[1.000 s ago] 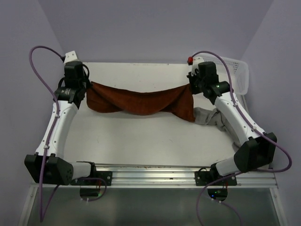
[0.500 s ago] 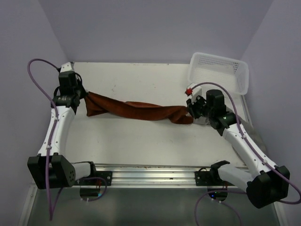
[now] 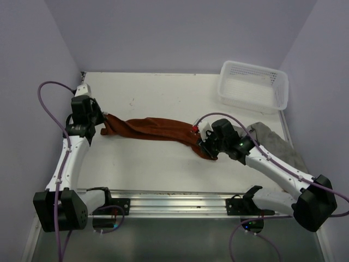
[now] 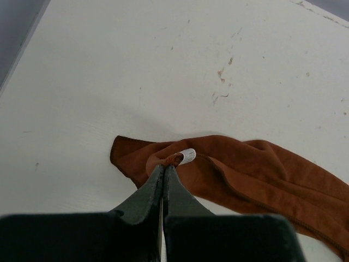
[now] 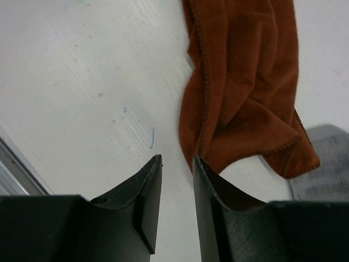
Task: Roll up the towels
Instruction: Flatten the towel
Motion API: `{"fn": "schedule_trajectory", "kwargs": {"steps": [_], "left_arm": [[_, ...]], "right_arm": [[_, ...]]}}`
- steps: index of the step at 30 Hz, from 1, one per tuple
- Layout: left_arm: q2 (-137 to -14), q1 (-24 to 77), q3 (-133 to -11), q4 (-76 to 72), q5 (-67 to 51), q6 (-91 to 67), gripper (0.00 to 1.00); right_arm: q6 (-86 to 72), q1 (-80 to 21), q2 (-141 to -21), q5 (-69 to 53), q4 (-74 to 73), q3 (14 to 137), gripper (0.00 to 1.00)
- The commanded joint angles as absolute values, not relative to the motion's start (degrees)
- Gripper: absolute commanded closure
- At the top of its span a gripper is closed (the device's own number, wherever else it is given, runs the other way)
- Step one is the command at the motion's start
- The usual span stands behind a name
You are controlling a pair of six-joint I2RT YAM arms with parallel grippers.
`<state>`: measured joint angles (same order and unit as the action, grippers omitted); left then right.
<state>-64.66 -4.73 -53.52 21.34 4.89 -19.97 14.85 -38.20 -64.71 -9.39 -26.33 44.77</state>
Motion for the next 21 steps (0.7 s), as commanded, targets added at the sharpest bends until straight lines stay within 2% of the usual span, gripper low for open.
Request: {"fn": "schedule_trajectory", "kwargs": {"steps": [1,5,21], "left_arm": [[-63.3,-4.7,-51.5,16.3,2.1,-18.5,1.00],[-63.3,-4.2,-51.4,16.1,1.3,-17.9,1.00],[-60.9,-2.4,-51.1,16.7,4.6,-16.9,1.00]], "right_arm": [[7.0,-35.3,-62.5,-2.2,-25.6,47.0,0.66],[1.0,-28.9,-61.1,-6.6,-24.2,44.9,0.62],[2.6,-28.0,-70.0,-7.6,-30.0,46.1,0.58]]}}
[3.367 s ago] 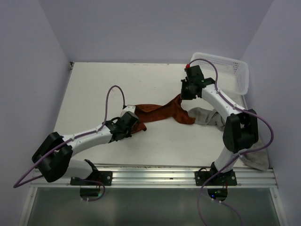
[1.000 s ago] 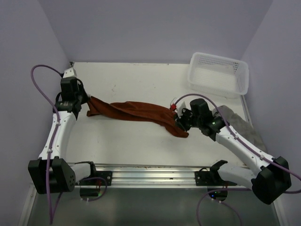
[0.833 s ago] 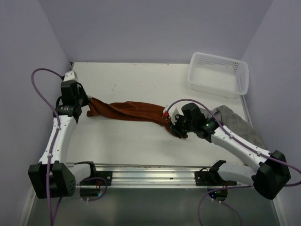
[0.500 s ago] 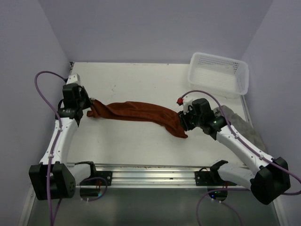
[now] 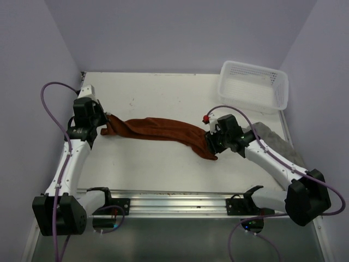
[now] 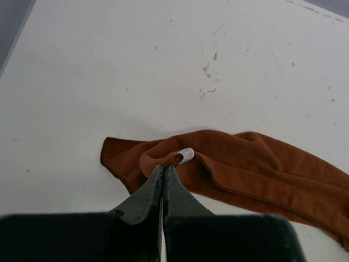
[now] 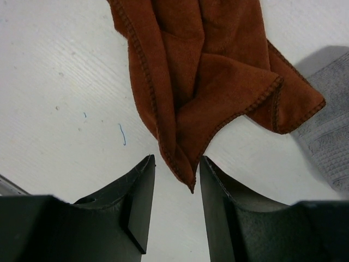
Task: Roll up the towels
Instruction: Flatten the towel
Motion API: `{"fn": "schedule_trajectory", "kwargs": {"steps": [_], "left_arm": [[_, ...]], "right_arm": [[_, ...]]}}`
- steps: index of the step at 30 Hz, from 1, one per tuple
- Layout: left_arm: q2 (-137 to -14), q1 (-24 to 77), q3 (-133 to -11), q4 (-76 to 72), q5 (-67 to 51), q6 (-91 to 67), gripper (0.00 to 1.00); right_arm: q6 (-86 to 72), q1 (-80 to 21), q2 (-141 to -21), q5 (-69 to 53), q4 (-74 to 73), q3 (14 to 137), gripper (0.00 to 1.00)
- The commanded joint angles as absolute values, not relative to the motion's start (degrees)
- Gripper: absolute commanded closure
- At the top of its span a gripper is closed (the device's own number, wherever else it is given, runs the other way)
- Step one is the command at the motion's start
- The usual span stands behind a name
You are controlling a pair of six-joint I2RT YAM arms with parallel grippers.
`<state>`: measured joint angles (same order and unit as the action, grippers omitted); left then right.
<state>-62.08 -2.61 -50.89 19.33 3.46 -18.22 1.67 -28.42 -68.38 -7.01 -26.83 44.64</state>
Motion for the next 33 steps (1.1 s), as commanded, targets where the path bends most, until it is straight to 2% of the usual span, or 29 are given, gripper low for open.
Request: {"fn": "schedule_trajectory", "kwargs": {"steps": [1,19,25,26,30,33], "left_arm": [[-61.0,-2.5,-51.1,16.8,4.6,-16.9,1.00],[-60.2,-2.1,-50.6,16.7,4.6,-16.7,1.00],[-60.3,-2.0,-50.7,16.7,4.2,-16.6,1.00],[-60.2,-2.0,-50.7,16.6,4.4,-16.6,1.00],[-60.3,-2.0,-50.7,16.7,4.5,-16.6,1.00],[-60.4,-2.0,-50.8,16.7,4.8,-16.6,1.00]], "right_arm": [[2.9,-28.0,-70.4,-7.8,-30.5,46.4,0.58],[5.7,-28.2,-78.1,-9.4,-33.3,48.3,0.57],[6.0,-28.2,-80.3,-6.1,-33.7,49.0,0.60],[6.1,-28.2,-80.5,-5.8,-33.7,49.0,0.61],[6.1,-28.3,-80.1,-4.9,-33.7,49.1,0.87],[6.1,-28.3,-78.3,-4.8,-34.0,49.4,1.00]]}}
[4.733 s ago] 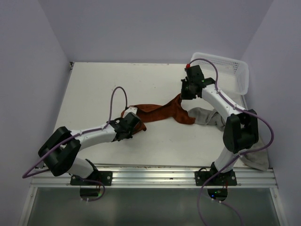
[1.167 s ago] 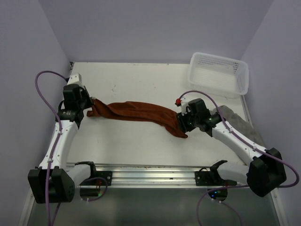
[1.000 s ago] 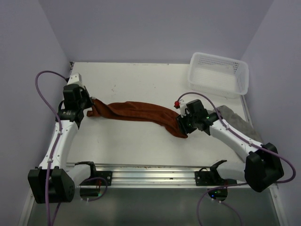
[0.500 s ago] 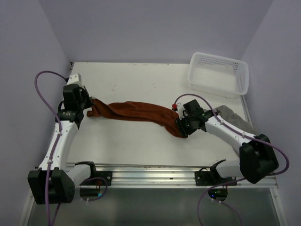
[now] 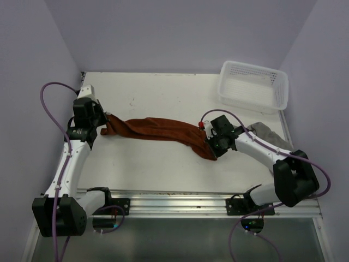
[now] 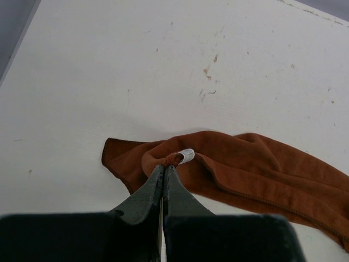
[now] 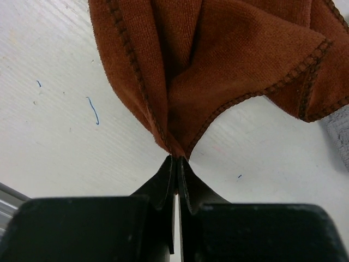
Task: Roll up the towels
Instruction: Flatten the towel
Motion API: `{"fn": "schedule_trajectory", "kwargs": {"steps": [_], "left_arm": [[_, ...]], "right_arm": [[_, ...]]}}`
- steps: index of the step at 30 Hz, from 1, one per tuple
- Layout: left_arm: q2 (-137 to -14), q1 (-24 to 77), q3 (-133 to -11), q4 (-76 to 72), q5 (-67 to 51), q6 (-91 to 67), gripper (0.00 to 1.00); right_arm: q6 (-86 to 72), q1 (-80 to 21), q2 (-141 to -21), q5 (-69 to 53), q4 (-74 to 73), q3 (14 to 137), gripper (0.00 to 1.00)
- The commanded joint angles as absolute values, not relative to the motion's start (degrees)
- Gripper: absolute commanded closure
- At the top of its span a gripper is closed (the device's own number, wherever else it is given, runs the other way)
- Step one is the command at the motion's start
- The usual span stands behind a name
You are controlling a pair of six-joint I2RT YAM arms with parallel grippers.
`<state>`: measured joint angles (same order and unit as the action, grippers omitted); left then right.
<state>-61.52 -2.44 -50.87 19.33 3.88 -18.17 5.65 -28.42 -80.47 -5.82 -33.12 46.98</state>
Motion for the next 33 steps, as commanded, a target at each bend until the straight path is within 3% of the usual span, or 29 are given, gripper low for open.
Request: {"fn": "schedule_trajectory", "kwargs": {"steps": [1,6,12,28,33], "left_arm": [[-60.3,-2.1,-50.8,16.6,5.4,-16.6,1.00],[-62.0,-2.1,-53.7,18.4,8.0,-17.3,1.00],[-65.5,-2.6,-63.5,22.6,9.9,-19.6,1.00],[-79.4,-11.4,-87.4,26.7,8.2,-18.8,1.00],[-82.6,-14.0,-91.1,26.7,5.1,-18.1,1.00]], "right_arm": [[6.0,-28.2,-77.4,-4.9,-34.0,49.7,1.00],[5.2,-28.2,-74.3,-0.5,-35.9,55.7,1.00],[7.4,-27.9,-76.9,6.7,-39.5,72.0,1.00],[8.5,-17.3,-106.4,3.6,-50.4,125.4,1.00],[8.9,-16.3,-111.3,2.2,-53.3,133.7,1.00]]}}
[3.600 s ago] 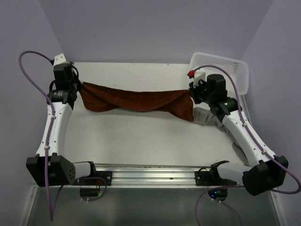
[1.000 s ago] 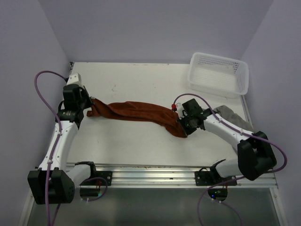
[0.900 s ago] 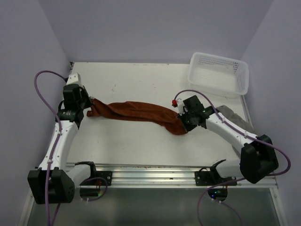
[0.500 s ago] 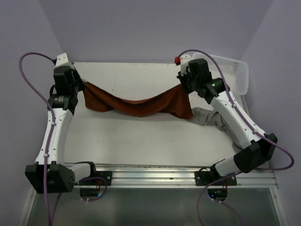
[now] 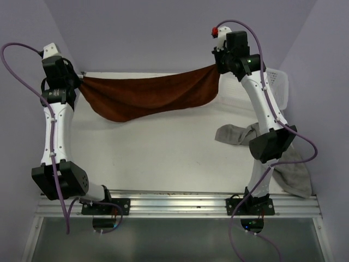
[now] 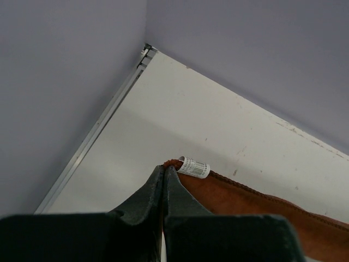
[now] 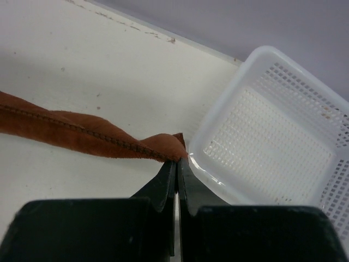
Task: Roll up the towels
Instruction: Flatten the towel, then fold the towel
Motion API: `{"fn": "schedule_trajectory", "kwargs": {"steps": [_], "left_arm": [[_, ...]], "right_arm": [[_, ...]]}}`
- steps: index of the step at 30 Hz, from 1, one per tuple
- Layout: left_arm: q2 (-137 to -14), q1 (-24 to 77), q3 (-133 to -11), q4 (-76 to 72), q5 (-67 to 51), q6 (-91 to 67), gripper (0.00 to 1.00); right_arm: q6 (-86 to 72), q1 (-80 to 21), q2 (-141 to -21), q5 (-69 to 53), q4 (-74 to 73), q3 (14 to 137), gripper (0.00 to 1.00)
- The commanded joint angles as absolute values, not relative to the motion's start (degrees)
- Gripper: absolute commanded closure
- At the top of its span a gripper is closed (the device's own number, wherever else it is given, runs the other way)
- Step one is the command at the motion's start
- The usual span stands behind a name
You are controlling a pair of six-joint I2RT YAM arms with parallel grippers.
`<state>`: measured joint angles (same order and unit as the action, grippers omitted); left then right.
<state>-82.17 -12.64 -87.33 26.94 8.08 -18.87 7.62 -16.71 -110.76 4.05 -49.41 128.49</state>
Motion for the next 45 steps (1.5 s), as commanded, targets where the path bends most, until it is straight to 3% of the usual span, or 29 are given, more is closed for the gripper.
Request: {"fn": "schedule_trajectory", "kwargs": {"steps": [1,10,21,27,35,45], "left_arm": [[-82.5,-14.2,-91.0,26.5,4.2,-17.8,1.00],[-74.6,-14.6,-81.9,24.8,3.2,-17.2,1.00],[-57.6,-14.7,-73.3,32.3,8.0,-18.1,1.00],[-52.6,-14.6,-67.1,34.5,9.0,-18.1,1.00],[-65.0,-14.7,-63.1,25.7,7.9,-17.7,1.00],[-90.0,-14.7,-75.2,16.1,4.5,-17.6,1.00]], "right_arm": [[8.9,-16.2,-111.4,1.2,-53.4,134.0,1.00],[7.8,-16.1,-102.1,-3.8,-52.0,121.7,1.00],[3.3,-16.2,-81.4,-11.4,-56.7,106.3,1.00],[1.9,-16.3,-76.5,-11.9,-57.0,95.8,1.00],[1.9,-15.9,-94.2,-7.8,-50.2,97.7,1.00],[2.7,-14.3,-122.2,-6.2,-48.1,121.5,1.00]]}}
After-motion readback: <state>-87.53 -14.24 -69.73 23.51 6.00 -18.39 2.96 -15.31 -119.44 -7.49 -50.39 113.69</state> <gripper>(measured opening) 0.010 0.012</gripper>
